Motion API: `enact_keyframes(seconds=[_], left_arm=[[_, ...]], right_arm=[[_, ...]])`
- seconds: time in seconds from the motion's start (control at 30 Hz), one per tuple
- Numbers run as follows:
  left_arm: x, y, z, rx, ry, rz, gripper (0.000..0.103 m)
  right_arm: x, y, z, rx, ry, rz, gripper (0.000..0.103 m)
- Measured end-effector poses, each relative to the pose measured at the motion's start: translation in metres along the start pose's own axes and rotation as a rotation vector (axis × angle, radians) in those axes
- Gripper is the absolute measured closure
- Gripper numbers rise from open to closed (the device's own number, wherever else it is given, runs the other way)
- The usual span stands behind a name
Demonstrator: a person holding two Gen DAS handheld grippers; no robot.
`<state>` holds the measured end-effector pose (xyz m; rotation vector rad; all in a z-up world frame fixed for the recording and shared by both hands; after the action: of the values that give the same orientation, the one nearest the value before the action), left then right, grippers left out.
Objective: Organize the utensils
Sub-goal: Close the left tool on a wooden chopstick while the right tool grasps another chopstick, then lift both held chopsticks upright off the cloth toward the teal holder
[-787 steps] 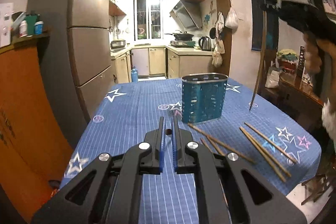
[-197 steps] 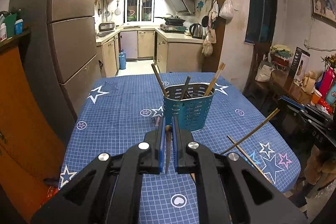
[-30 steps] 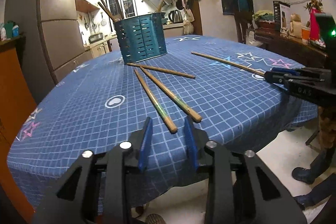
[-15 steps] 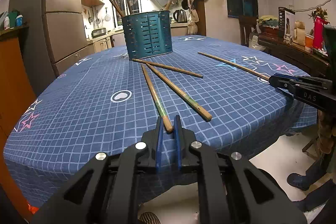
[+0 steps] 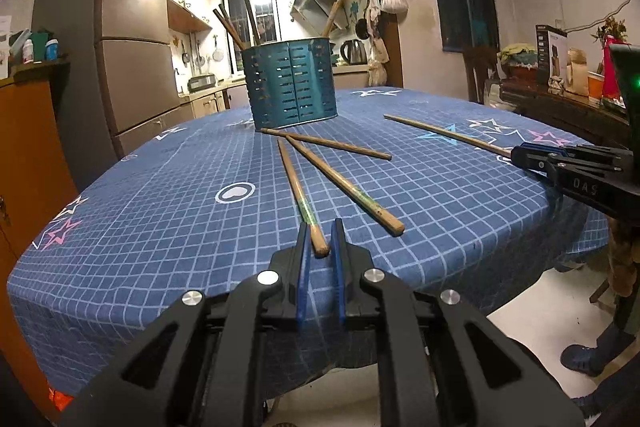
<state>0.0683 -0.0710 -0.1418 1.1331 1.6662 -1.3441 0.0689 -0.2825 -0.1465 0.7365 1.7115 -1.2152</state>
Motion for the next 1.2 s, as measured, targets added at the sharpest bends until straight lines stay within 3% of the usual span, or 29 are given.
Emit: enact_keyframes(seconds=[0.17, 0.43, 0.7, 1.2], left_arm=[[0.003, -0.001, -0.003, 0.009, -0.012, 0.006, 0.096], [0.008, -0.009, -0.018, -0.037, 0.008, 0.025, 0.097], [-0.014, -0.033, -0.047, -0.092, 0.0, 0.107, 0.098], [-0.071, -0.052, -0.101, -0.105, -0.133, 0.136, 0.098]], right_arm=[[0.001, -0.002, -0.003, 0.015, 0.013, 0.01, 0.094], [0.006, -0.01, -0.008, 0.051, 0.054, 0.024, 0.095], [0.007, -0.025, -0.016, 0.028, 0.129, 0.021, 0.095], [-0.057, -0.073, -0.029, 0.006, 0.084, 0.14, 0.096]])
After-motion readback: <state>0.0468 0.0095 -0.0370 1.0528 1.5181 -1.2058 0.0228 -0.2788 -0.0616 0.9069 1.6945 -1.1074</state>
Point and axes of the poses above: each gripper's, at about its wrist camera, not at the fingertips, and y roughly the way its jaws point, z to its right, x to its underside, the point moved 8 cm from there along y, roughly the way its jaws point, and after that the axes turned 14 degrees about -x, right-handed, at the moved point
